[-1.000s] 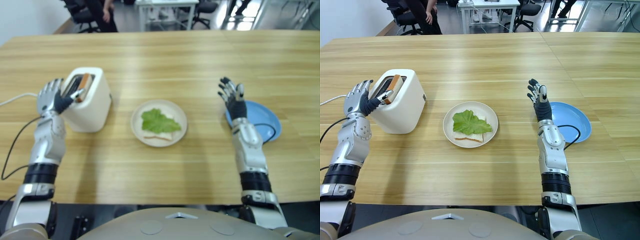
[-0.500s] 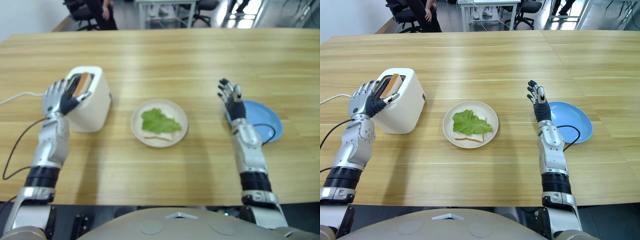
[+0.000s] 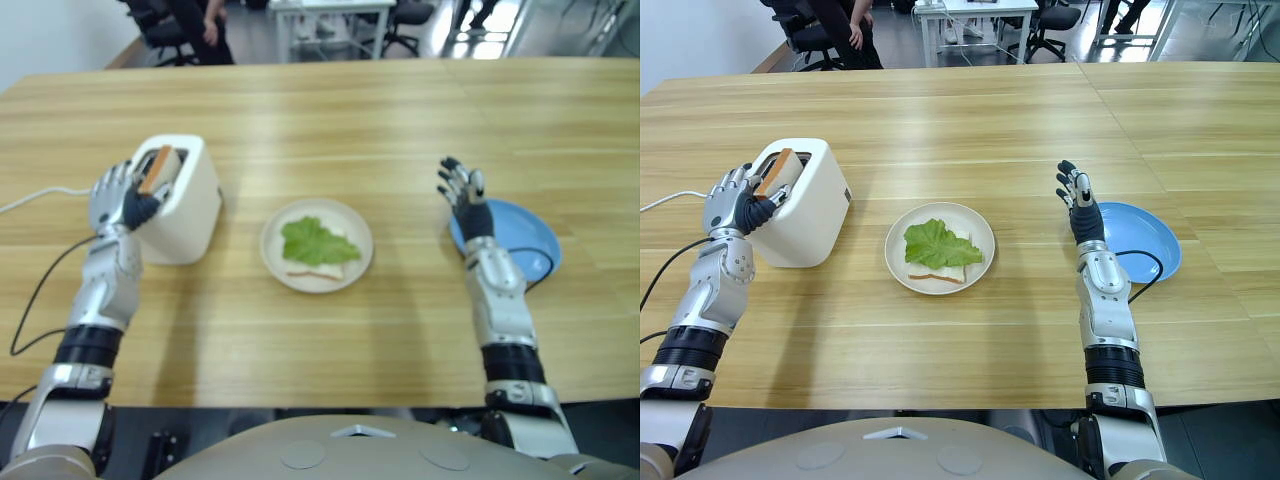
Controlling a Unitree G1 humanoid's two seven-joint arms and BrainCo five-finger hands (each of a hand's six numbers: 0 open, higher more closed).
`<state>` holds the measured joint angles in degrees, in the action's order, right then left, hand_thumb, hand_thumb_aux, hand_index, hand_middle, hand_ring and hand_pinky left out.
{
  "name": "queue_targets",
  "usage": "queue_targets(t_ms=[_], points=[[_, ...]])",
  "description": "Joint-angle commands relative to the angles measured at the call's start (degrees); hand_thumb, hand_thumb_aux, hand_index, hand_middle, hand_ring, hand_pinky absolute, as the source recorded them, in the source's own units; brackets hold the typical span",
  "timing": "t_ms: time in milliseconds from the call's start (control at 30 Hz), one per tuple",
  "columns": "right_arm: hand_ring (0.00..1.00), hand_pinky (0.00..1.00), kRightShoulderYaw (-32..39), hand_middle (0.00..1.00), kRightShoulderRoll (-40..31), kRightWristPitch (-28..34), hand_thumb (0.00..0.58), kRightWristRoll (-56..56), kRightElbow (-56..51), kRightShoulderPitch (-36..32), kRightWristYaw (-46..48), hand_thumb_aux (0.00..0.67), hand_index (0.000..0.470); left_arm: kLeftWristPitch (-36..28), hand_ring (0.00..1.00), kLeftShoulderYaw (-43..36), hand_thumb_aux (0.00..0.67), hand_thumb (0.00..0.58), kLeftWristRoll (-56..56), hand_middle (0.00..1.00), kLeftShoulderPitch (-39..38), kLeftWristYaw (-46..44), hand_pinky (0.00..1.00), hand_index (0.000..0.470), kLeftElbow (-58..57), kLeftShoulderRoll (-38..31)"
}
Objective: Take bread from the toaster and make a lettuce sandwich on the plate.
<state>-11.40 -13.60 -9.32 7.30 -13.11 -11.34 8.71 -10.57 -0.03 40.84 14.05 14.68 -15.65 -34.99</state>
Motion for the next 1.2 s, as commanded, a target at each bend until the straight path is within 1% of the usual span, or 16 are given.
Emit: queue_targets(t_ms=[33,233,333,467,500,700,767,867,1000,1067,1200], points=[[0.00,0.00,0.0,0.00,0.0,0.1,0.000,-0.5,-0.8,0.4,-0.2,0.000,0.000,1.5,0.00,-0.5,0.670,0.580,0.5,0.00,-1.5,1.4,0.00,0.460,2.5,-0.6],[0.00,0.00,0.1,0.00,0.0,-0.2,0.000,-0.5,-1.0,0.5,-0.4,0.000,0.000,4.0,0.00,0.0,0.670,0.580,1.0,0.00,-2.5,3.5,0.00,0.460,6.8,-1.0],[0.00,0.00,0.1,0.00,-0.1,-0.2,0.000,-0.5,-1.1,0.6,-0.5,0.000,0.000,5.5,0.00,1.9,0.670,0.580,2.2,0.00,-3.9,6.5,0.00,0.460,13.5,-1.3],[0.00,0.00,0.3,0.00,0.1,-0.4,0.000,-0.7,-1.5,0.6,-0.6,0.000,0.000,8.8,0.00,6.5,0.670,0.580,2.1,0.00,-6.2,11.1,0.00,0.460,23.3,-0.7],[0.00,0.00,0.3,0.00,0.1,-0.6,0.000,-0.7,-1.7,0.6,-0.7,0.000,0.000,9.7,1.00,7.5,0.670,0.580,1.4,1.00,-6.8,11.7,1.00,0.460,25.4,-0.3],[0.00,0.00,0.6,0.00,0.6,-1.1,0.000,-1.0,-2.3,0.7,-0.8,0.000,0.000,13.4,1.00,10.3,0.670,0.580,-1.0,1.00,-8.6,12.1,1.00,0.460,30.4,1.8],[0.00,0.00,0.5,0.00,0.6,-1.2,0.000,-1.0,-2.4,0.7,-0.7,0.000,0.000,15.9,1.00,11.3,0.670,0.580,-4.6,1.00,-8.7,11.2,1.00,0.460,31.7,2.8],[0.00,0.00,0.4,0.00,0.7,-1.2,0.000,-1.0,-2.3,0.9,-0.7,0.000,0.000,19.9,1.00,12.4,0.670,0.580,-13.2,1.00,-8.0,7.9,1.00,0.460,32.3,4.8],[0.00,0.00,0.4,0.00,0.7,-1.2,0.000,-0.9,-2.6,0.7,-0.6,0.000,0.000,24.3,1.00,10.1,0.670,0.580,-23.7,1.00,-6.5,0.9,1.00,0.460,30.4,8.0],[0.00,0.00,0.4,0.00,0.8,-1.3,0.000,-0.9,-2.7,0.6,-0.6,0.000,0.000,24.9,1.00,8.0,0.670,0.580,-29.7,1.00,-5.4,-3.8,1.00,0.460,27.4,10.5],[0.00,0.00,0.5,0.00,1.0,-1.4,0.000,-1.0,-3.0,0.5,-0.5,0.000,0.000,24.5,1.00,0.8,0.670,0.580,-35.6,1.00,-2.5,-15.6,1.00,0.460,16.4,14.3]])
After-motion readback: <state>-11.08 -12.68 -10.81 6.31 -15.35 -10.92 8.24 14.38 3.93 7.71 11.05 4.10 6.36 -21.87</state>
